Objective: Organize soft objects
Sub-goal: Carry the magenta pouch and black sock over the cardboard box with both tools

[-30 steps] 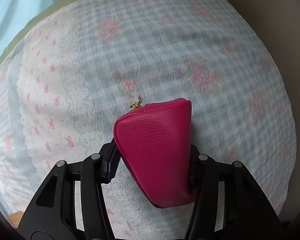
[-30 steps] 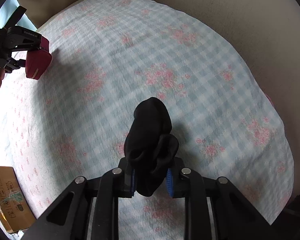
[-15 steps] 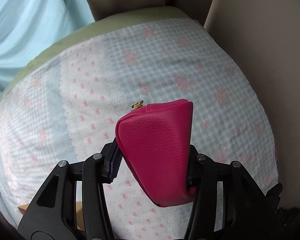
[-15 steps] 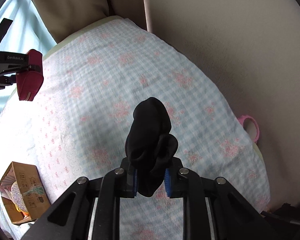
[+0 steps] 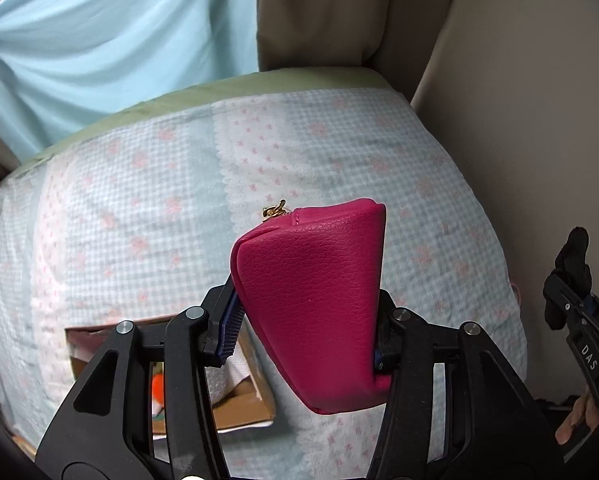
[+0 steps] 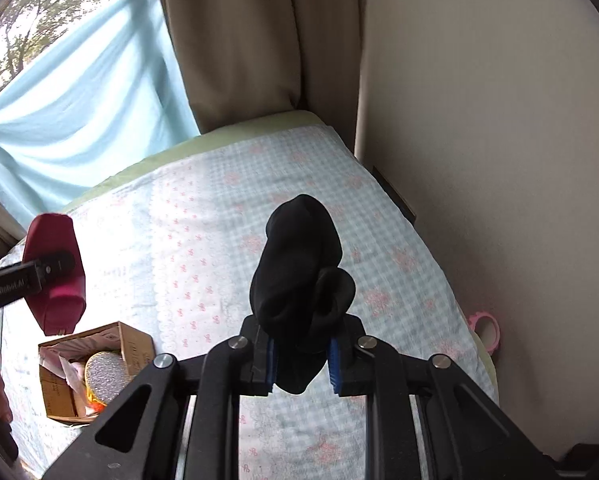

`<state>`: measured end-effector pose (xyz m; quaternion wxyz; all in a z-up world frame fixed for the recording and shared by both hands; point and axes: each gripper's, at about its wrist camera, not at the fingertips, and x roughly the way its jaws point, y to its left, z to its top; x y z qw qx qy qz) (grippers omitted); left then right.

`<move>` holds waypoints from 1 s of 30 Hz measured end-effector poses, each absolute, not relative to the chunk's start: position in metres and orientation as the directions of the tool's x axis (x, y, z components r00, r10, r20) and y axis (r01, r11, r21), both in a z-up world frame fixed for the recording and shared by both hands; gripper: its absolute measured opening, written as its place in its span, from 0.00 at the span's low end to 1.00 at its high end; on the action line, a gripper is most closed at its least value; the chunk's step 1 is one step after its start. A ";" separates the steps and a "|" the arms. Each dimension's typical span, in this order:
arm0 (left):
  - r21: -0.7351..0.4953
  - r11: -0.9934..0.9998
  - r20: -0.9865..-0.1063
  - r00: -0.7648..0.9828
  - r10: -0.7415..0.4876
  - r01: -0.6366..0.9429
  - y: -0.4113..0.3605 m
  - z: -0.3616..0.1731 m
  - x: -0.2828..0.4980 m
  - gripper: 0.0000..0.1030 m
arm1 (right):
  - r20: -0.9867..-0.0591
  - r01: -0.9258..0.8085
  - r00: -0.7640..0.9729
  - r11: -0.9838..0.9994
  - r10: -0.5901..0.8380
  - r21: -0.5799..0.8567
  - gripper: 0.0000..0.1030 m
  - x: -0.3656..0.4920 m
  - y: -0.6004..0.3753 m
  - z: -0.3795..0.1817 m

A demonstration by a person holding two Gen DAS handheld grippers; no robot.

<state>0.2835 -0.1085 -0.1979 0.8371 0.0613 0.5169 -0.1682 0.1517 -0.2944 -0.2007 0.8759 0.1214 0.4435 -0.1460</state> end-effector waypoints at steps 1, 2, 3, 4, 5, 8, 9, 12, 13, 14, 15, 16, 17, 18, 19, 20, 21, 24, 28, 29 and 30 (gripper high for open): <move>-0.070 0.940 -0.881 0.421 -0.215 0.333 -0.095 -0.192 0.276 0.44 | -0.804 0.346 0.577 0.934 -0.141 0.084 0.18 0.153 -0.285 -0.192; -0.069 0.944 -0.877 0.431 -0.211 0.322 -0.082 -0.186 0.269 0.43 | -0.798 0.329 0.587 0.941 -0.134 0.085 0.18 0.155 -0.275 -0.185; -0.067 0.949 -0.874 0.440 -0.206 0.309 -0.067 -0.182 0.262 0.44 | -0.792 0.312 0.598 0.946 -0.125 0.086 0.18 0.157 -0.264 -0.178; -0.066 0.953 -0.872 0.447 -0.199 0.296 -0.053 -0.178 0.256 0.44 | -0.786 0.292 0.608 0.952 -0.113 0.089 0.18 0.158 -0.252 -0.172; -0.064 0.957 -0.870 0.453 -0.192 0.283 -0.039 -0.174 0.250 0.43 | -0.782 0.273 0.615 0.958 -0.101 0.091 0.18 0.161 -0.239 -0.167; -0.060 0.970 -0.865 0.473 -0.169 0.237 0.006 -0.167 0.236 0.43 | -0.774 0.206 0.631 0.973 -0.055 0.099 0.18 0.168 -0.199 -0.157; -0.059 0.974 -0.863 0.479 -0.161 0.220 0.022 -0.165 0.233 0.44 | -0.774 0.181 0.633 0.979 -0.040 0.098 0.18 0.172 -0.185 -0.155; -0.076 0.981 -0.863 0.481 -0.155 0.179 0.067 -0.165 0.225 0.43 | -0.779 0.104 0.627 0.990 0.011 0.097 0.18 0.182 -0.141 -0.153; -0.071 0.983 -0.864 0.481 -0.144 0.168 0.083 -0.168 0.224 0.44 | -0.782 0.081 0.623 0.992 0.027 0.099 0.18 0.185 -0.127 -0.152; -0.061 0.986 -0.867 0.481 -0.129 0.155 0.096 -0.170 0.223 0.44 | -0.788 0.059 0.615 0.993 0.046 0.104 0.18 0.188 -0.113 -0.153; -0.057 0.988 -0.870 0.478 -0.120 0.145 0.109 -0.173 0.221 0.43 | -0.794 0.038 0.604 0.993 0.064 0.110 0.18 0.191 -0.101 -0.155; -0.058 0.989 -0.873 0.474 -0.116 0.134 0.121 -0.175 0.221 0.43 | -0.800 0.018 0.594 0.993 0.081 0.114 0.18 0.193 -0.089 -0.157; -0.059 0.991 -0.877 0.467 -0.110 0.123 0.134 -0.179 0.219 0.43 | -0.807 -0.003 0.583 0.993 0.097 0.117 0.18 0.195 -0.077 -0.159; -0.058 0.992 -0.883 0.459 -0.104 0.113 0.145 -0.182 0.219 0.44 | -0.816 -0.024 0.568 0.993 0.111 0.119 0.18 0.197 -0.065 -0.162; -0.056 0.993 -0.888 0.450 -0.098 0.105 0.154 -0.187 0.219 0.44 | -0.823 -0.041 0.554 0.991 0.126 0.124 0.18 0.201 -0.054 -0.166; -0.055 0.994 -0.892 0.442 -0.093 0.099 0.165 -0.192 0.219 0.44 | -0.830 -0.056 0.540 0.990 0.142 0.132 0.18 0.204 -0.043 -0.170; -0.053 0.994 -0.897 0.433 -0.089 0.095 0.171 -0.198 0.219 0.44 | -0.839 -0.072 0.521 0.988 0.157 0.140 0.18 0.206 -0.032 -0.176; -0.046 0.995 -0.908 0.411 -0.080 0.092 0.196 -0.214 0.219 0.44 | -0.861 -0.099 0.471 0.981 0.193 0.166 0.18 0.215 -0.007 -0.196; -0.050 0.995 -0.926 0.369 -0.078 0.085 0.221 -0.238 0.225 0.43 | -0.888 -0.116 0.402 0.975 0.222 0.191 0.18 0.229 0.022 -0.221; -0.056 0.995 -0.931 0.356 -0.082 0.081 0.225 -0.244 0.227 0.43 | -0.894 -0.117 0.387 0.974 0.226 0.195 0.18 0.234 0.029 -0.226; -0.066 0.995 -0.937 0.339 -0.089 0.080 0.230 -0.251 0.230 0.43 | -0.900 -0.119 0.371 0.973 0.229 0.199 0.18 0.238 0.035 -0.232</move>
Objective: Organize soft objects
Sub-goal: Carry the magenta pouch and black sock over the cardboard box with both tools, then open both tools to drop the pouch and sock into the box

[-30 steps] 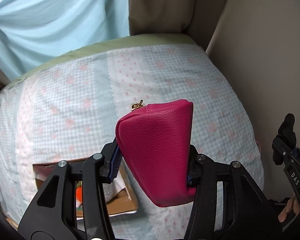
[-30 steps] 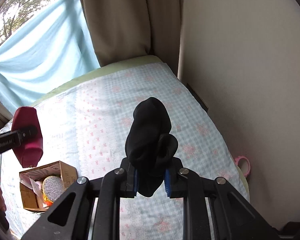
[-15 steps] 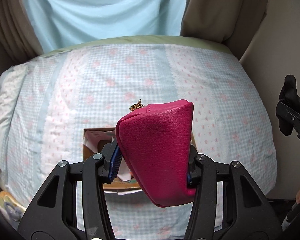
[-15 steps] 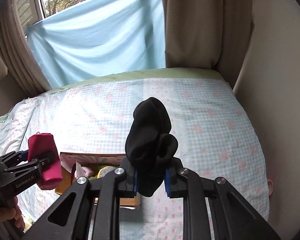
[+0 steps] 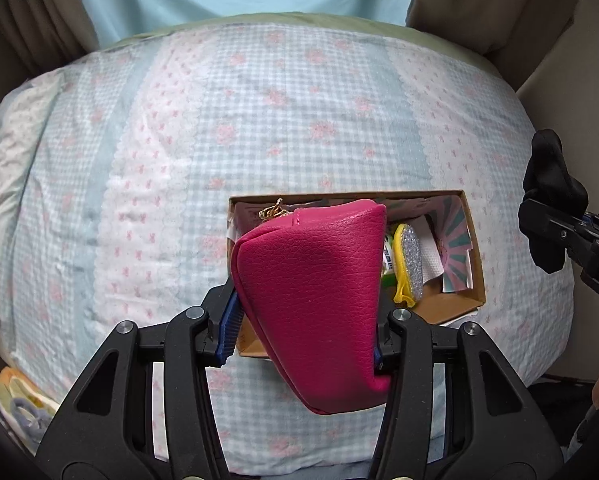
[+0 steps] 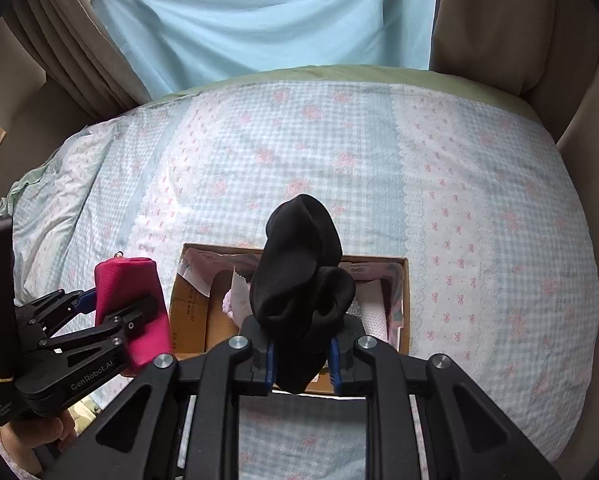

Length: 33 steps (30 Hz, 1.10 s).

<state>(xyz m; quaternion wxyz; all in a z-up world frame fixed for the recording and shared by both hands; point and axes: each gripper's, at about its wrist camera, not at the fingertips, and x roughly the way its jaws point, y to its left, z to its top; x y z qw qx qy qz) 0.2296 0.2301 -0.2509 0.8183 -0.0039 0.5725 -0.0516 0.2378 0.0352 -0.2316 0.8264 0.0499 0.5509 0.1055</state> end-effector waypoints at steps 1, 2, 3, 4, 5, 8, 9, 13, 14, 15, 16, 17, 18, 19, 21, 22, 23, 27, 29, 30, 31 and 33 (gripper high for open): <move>-0.073 0.994 -0.941 0.325 -0.096 0.081 0.234 -0.257 0.232 0.43 | -0.906 -0.120 0.354 0.972 0.233 0.203 0.18 0.242 0.040 -0.238; -0.075 0.994 -0.945 0.312 -0.097 0.083 0.237 -0.263 0.235 0.44 | -0.911 -0.119 0.337 0.971 0.238 0.209 0.18 0.246 0.044 -0.244; -0.073 0.993 -0.950 0.298 -0.097 0.088 0.238 -0.270 0.238 0.44 | -0.917 -0.118 0.317 0.969 0.242 0.215 0.18 0.251 0.047 -0.250; -0.075 0.993 -0.954 0.282 -0.099 0.094 0.239 -0.277 0.241 0.44 | -0.923 -0.118 0.296 0.969 0.245 0.219 0.18 0.254 0.050 -0.256; -0.079 0.992 -0.959 0.266 -0.102 0.098 0.240 -0.284 0.244 0.44 | -0.928 -0.119 0.276 0.967 0.249 0.225 0.18 0.258 0.053 -0.263; -0.089 0.990 -0.970 0.218 -0.110 0.105 0.238 -0.306 0.255 0.44 | -0.941 -0.117 0.214 0.963 0.262 0.241 0.18 0.269 0.062 -0.284; -0.096 0.989 -0.972 0.204 -0.117 0.108 0.237 -0.313 0.258 0.44 | -0.945 -0.116 0.192 0.962 0.266 0.247 0.18 0.273 0.064 -0.292; -0.102 0.985 -0.983 0.141 -0.121 0.138 0.229 -0.344 0.265 0.43 | -0.958 -0.115 0.116 0.961 0.263 0.250 0.18 0.285 0.071 -0.320; -0.101 0.985 -0.985 0.125 -0.119 0.143 0.227 -0.352 0.266 0.43 | -0.960 -0.115 0.100 0.961 0.263 0.251 0.18 0.287 0.072 -0.326; -0.103 0.983 -0.986 0.112 -0.121 0.150 0.226 -0.358 0.267 0.43 | -0.960 -0.112 0.086 0.960 0.265 0.255 0.18 0.290 0.073 -0.331; -0.101 0.982 -0.987 0.105 -0.119 0.160 0.224 -0.363 0.267 0.43 | -0.961 -0.110 0.070 0.959 0.268 0.260 0.18 0.292 0.074 -0.336; -0.091 0.981 -0.989 0.101 -0.110 0.173 0.222 -0.367 0.267 0.43 | -0.962 -0.109 0.057 0.959 0.268 0.261 0.18 0.294 0.074 -0.340; -0.082 0.979 -0.990 0.094 -0.101 0.185 0.220 -0.371 0.267 0.43 | -0.963 -0.109 0.047 0.959 0.267 0.261 0.18 0.296 0.075 -0.344; -0.079 0.978 -0.991 0.088 -0.098 0.193 0.219 -0.374 0.268 0.43 | -0.963 -0.109 0.036 0.959 0.268 0.262 0.18 0.299 0.075 -0.347; -0.086 0.976 -0.992 0.079 -0.103 0.201 0.217 -0.377 0.269 0.49 | -0.961 -0.106 0.007 0.956 0.276 0.274 0.18 0.304 0.077 -0.354; -0.091 0.974 -0.992 0.072 -0.108 0.206 0.216 -0.378 0.270 0.67 | -0.961 -0.102 -0.005 0.956 0.276 0.275 0.18 0.307 0.077 -0.357; -0.102 0.972 -0.991 0.063 -0.118 0.213 0.214 -0.380 0.271 0.82 | -0.962 -0.095 -0.008 0.958 0.272 0.271 0.25 0.310 0.077 -0.359; -0.116 0.959 -0.989 0.060 -0.136 0.259 0.203 -0.377 0.271 1.00 | -0.974 -0.080 -0.016 0.971 0.226 0.226 1.00 0.316 0.076 -0.368; -0.123 0.953 -0.987 0.064 -0.146 0.277 0.199 -0.373 0.271 1.00 | -0.975 -0.070 -0.009 0.972 0.222 0.222 1.00 0.317 0.072 -0.368; -0.122 0.953 -0.988 0.062 -0.144 0.278 0.197 -0.373 0.271 1.00 | -0.975 -0.062 -0.006 0.973 0.222 0.222 1.00 0.316 0.070 -0.368; -0.123 0.953 -0.987 0.063 -0.145 0.277 0.196 -0.372 0.271 1.00 | -0.975 -0.058 -0.006 0.973 0.224 0.224 1.00 0.316 0.069 -0.368; -0.131 0.954 -0.987 0.058 -0.152 0.269 0.195 -0.372 0.271 1.00 | -0.975 -0.052 0.000 0.974 0.221 0.221 1.00 0.316 0.066 -0.366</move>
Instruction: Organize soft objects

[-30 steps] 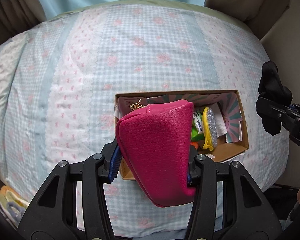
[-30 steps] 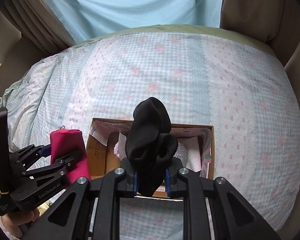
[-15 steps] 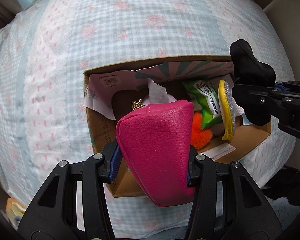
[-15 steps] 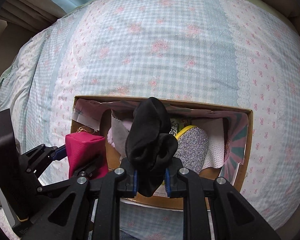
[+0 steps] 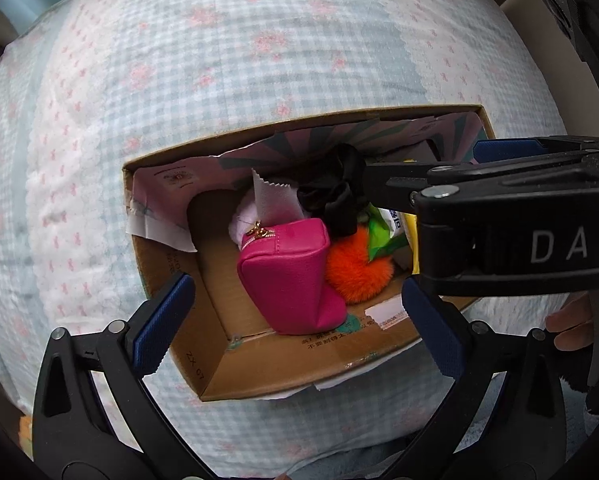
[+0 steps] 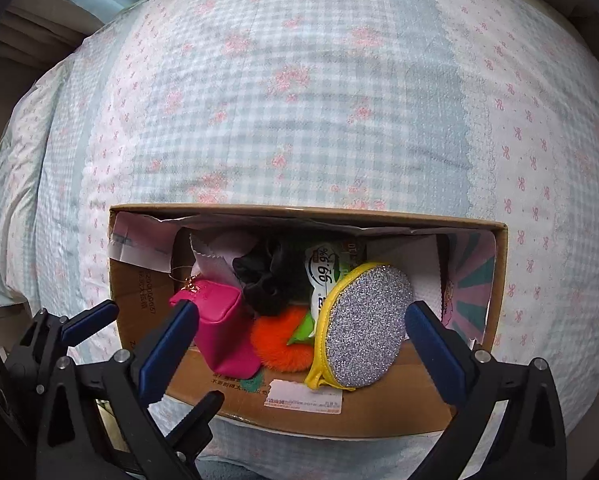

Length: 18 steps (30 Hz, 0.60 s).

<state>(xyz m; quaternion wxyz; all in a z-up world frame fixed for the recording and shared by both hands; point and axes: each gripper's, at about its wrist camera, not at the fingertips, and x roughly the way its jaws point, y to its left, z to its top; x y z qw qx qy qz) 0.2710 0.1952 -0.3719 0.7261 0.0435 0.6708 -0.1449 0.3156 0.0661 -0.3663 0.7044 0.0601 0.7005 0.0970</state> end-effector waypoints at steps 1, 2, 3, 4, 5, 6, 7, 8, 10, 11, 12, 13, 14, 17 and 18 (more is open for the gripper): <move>-0.135 0.955 -0.986 0.057 -0.155 0.263 0.195 -0.371 0.271 1.00 | -0.975 -0.052 0.003 0.974 0.222 0.221 1.00 0.315 0.065 -0.365; -0.141 0.955 -0.985 0.057 -0.161 0.259 0.196 -0.370 0.271 1.00 | -0.975 -0.051 0.006 0.974 0.223 0.222 1.00 0.314 0.064 -0.363; -0.141 0.956 -0.985 0.061 -0.162 0.257 0.197 -0.368 0.270 1.00 | -0.975 -0.050 0.010 0.974 0.224 0.223 1.00 0.313 0.063 -0.361; -0.137 0.957 -0.985 0.067 -0.159 0.257 0.197 -0.366 0.270 1.00 | -0.974 -0.048 0.014 0.974 0.224 0.224 1.00 0.312 0.064 -0.360; -0.136 0.956 -0.985 0.071 -0.159 0.259 0.197 -0.364 0.269 1.00 | -0.974 -0.046 0.020 0.973 0.226 0.225 1.00 0.311 0.064 -0.358; -0.132 0.956 -0.984 0.077 -0.157 0.260 0.197 -0.362 0.268 1.00 | -0.973 -0.044 0.024 0.973 0.230 0.229 1.00 0.310 0.063 -0.355; -0.129 0.957 -0.984 0.084 -0.156 0.262 0.197 -0.360 0.267 1.00 | -0.972 -0.043 0.030 0.972 0.232 0.230 1.00 0.308 0.063 -0.352; -0.126 0.957 -0.984 0.088 -0.153 0.263 0.197 -0.357 0.267 1.00 | -0.971 -0.044 0.037 0.972 0.235 0.233 1.00 0.306 0.063 -0.349; -0.117 0.957 -0.984 0.098 -0.148 0.267 0.197 -0.352 0.264 1.00 | -0.970 -0.043 0.056 0.971 0.238 0.236 1.00 0.302 0.062 -0.341; -0.116 0.956 -0.983 0.106 -0.150 0.270 0.197 -0.348 0.263 1.00 | -0.968 -0.043 0.068 0.970 0.241 0.238 1.00 0.300 0.061 -0.336; -0.114 0.955 -0.982 0.114 -0.150 0.273 0.197 -0.344 0.261 1.00 | -0.967 -0.042 0.080 0.970 0.242 0.239 1.00 0.297 0.060 -0.331; -0.109 0.955 -0.981 0.123 -0.148 0.277 0.196 -0.340 0.259 1.00 | -0.966 -0.041 0.093 0.970 0.242 0.239 1.00 0.294 0.059 -0.325; -0.103 0.954 -0.980 0.133 -0.145 0.281 0.195 -0.335 0.256 1.00 | -0.963 -0.040 0.112 0.969 0.245 0.242 1.00 0.291 0.057 -0.319; -0.083 0.955 -0.977 0.166 -0.135 0.286 0.193 -0.319 0.247 1.00 | -0.950 -0.042 0.172 0.966 0.260 0.256 1.00 0.279 0.049 -0.295; -0.081 0.955 -0.974 0.179 -0.137 0.287 0.193 -0.313 0.244 1.00 | -0.946 -0.044 0.192 0.965 0.261 0.258 1.00 0.275 0.046 -0.287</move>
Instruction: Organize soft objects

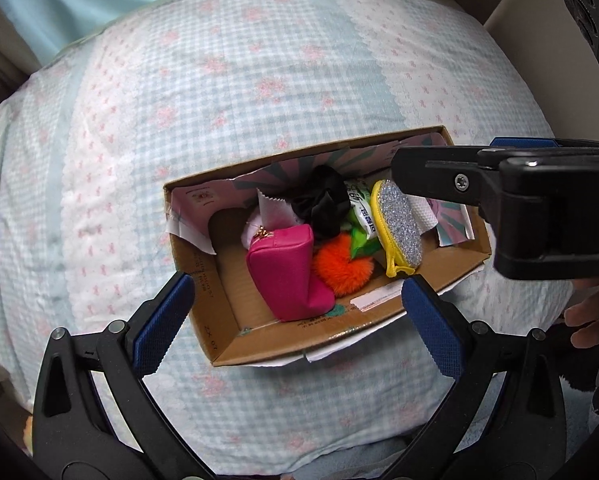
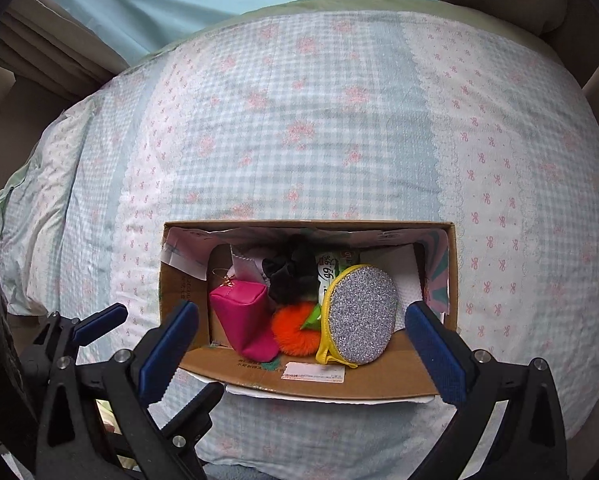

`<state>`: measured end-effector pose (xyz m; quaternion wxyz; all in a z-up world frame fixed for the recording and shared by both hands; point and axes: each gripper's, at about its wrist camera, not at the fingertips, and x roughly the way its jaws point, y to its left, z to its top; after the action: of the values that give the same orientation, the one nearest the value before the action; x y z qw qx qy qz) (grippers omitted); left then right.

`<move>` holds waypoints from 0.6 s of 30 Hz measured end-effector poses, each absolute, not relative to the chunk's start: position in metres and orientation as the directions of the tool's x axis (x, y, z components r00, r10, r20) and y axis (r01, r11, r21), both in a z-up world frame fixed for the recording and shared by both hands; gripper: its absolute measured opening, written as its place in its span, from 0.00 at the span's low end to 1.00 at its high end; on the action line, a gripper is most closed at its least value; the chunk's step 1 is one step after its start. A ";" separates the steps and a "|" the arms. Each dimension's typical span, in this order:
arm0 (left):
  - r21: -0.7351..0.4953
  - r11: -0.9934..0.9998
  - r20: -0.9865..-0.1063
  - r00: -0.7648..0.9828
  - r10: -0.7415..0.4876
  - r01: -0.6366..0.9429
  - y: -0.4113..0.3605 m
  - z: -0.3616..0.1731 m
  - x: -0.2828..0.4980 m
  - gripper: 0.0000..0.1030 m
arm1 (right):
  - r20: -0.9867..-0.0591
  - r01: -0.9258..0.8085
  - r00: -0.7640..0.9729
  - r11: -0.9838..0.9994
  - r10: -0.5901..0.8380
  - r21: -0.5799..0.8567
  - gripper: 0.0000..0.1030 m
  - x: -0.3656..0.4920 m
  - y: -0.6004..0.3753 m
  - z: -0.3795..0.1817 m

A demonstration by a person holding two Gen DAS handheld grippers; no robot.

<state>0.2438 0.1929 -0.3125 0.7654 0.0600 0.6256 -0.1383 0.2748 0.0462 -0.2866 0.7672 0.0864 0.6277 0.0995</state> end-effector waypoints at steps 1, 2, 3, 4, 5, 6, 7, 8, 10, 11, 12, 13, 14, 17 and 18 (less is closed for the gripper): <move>-0.075 0.955 -0.972 0.194 -0.135 0.285 0.192 -0.306 0.240 1.00 | -0.942 -0.047 0.211 0.966 0.260 0.256 1.00 0.271 0.043 -0.277; -0.069 0.957 -0.969 0.210 -0.132 0.282 0.191 -0.299 0.237 1.00 | -0.939 -0.050 0.227 0.966 0.257 0.252 1.00 0.267 0.040 -0.268; -0.065 0.958 -0.965 0.226 -0.131 0.279 0.190 -0.291 0.233 1.00 | -0.934 -0.054 0.246 0.966 0.257 0.252 1.00 0.262 0.036 -0.258; -0.062 0.960 -0.962 0.240 -0.131 0.274 0.189 -0.284 0.230 1.00 | -0.928 -0.058 0.267 0.966 0.258 0.252 1.00 0.257 0.031 -0.247; -0.056 0.963 -0.960 0.252 -0.125 0.263 0.188 -0.275 0.227 1.00 | -0.923 -0.061 0.288 0.967 0.256 0.249 1.00 0.251 0.026 -0.236; -0.051 0.967 -0.956 0.269 -0.119 0.249 0.187 -0.266 0.224 1.00 | -0.918 -0.065 0.306 0.967 0.253 0.245 1.00 0.246 0.021 -0.225; -0.054 0.970 -0.949 0.291 -0.124 0.239 0.186 -0.255 0.220 1.00 | -0.912 -0.073 0.319 0.966 0.258 0.248 1.00 0.241 0.016 -0.213; -0.057 0.971 -0.941 0.313 -0.130 0.231 0.184 -0.244 0.216 1.00 | -0.904 -0.081 0.336 0.965 0.263 0.250 1.00 0.235 0.011 -0.202; -0.057 0.974 -0.923 0.359 -0.135 0.220 0.179 -0.220 0.208 1.00 | -0.885 -0.086 0.393 0.968 0.249 0.234 1.00 0.222 -0.001 -0.177; -0.054 0.975 -0.913 0.384 -0.136 0.217 0.175 -0.208 0.204 1.00 | -0.875 -0.089 0.423 0.972 0.236 0.219 1.00 0.215 -0.007 -0.164; -0.049 0.976 -0.902 0.410 -0.135 0.213 0.171 -0.196 0.200 1.00 | -0.865 -0.091 0.448 0.974 0.226 0.207 1.00 0.208 -0.013 -0.153; -0.047 0.976 -0.890 0.434 -0.136 0.211 0.168 -0.184 0.195 1.00 | -0.854 -0.092 0.472 0.976 0.217 0.197 1.00 0.201 -0.020 -0.142; -0.049 0.977 -0.878 0.458 -0.141 0.206 0.165 -0.172 0.192 1.00 | -0.844 -0.092 0.494 0.977 0.211 0.190 1.00 0.194 -0.027 -0.131; -0.078 0.979 -0.836 0.522 -0.168 0.189 0.154 -0.137 0.178 1.00 | -0.813 -0.085 0.551 0.982 0.186 0.167 1.00 0.174 -0.048 -0.104; -0.085 0.979 -0.824 0.540 -0.173 0.184 0.151 -0.126 0.174 1.00 | -0.803 -0.082 0.570 0.984 0.175 0.157 1.00 0.167 -0.055 -0.095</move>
<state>0.1745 0.1505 -0.1260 0.8775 0.0057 0.4686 -0.1019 0.1669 -0.0545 -0.0953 0.8846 0.0510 0.4578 0.0726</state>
